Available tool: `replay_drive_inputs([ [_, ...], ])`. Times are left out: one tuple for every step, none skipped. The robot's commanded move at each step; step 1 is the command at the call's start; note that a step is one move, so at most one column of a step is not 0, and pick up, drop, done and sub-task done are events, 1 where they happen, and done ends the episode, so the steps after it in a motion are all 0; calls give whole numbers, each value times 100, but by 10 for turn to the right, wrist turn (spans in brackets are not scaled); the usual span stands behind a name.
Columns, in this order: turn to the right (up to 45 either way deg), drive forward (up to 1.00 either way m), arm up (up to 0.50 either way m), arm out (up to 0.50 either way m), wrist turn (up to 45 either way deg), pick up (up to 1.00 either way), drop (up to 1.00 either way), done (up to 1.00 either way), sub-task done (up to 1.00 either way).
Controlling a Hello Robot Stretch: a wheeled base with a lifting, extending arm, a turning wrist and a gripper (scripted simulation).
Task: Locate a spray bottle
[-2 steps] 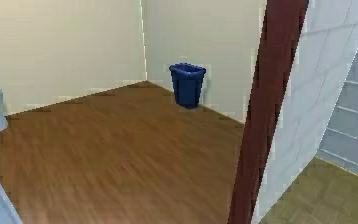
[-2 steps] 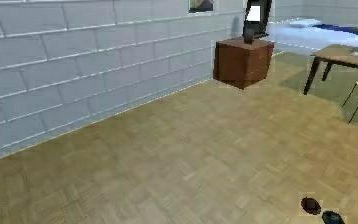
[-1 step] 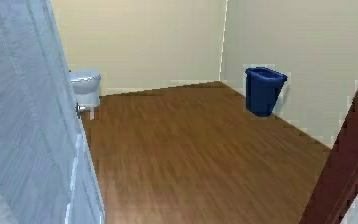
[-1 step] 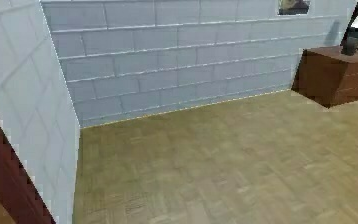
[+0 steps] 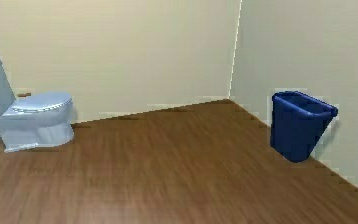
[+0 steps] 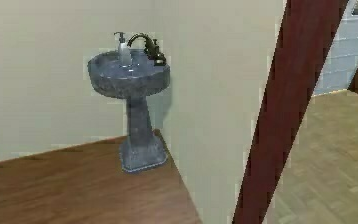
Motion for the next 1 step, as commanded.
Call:
replay_drive_inputs([
  [450, 0, 0, 0, 0, 0, 0, 0, 0],
])
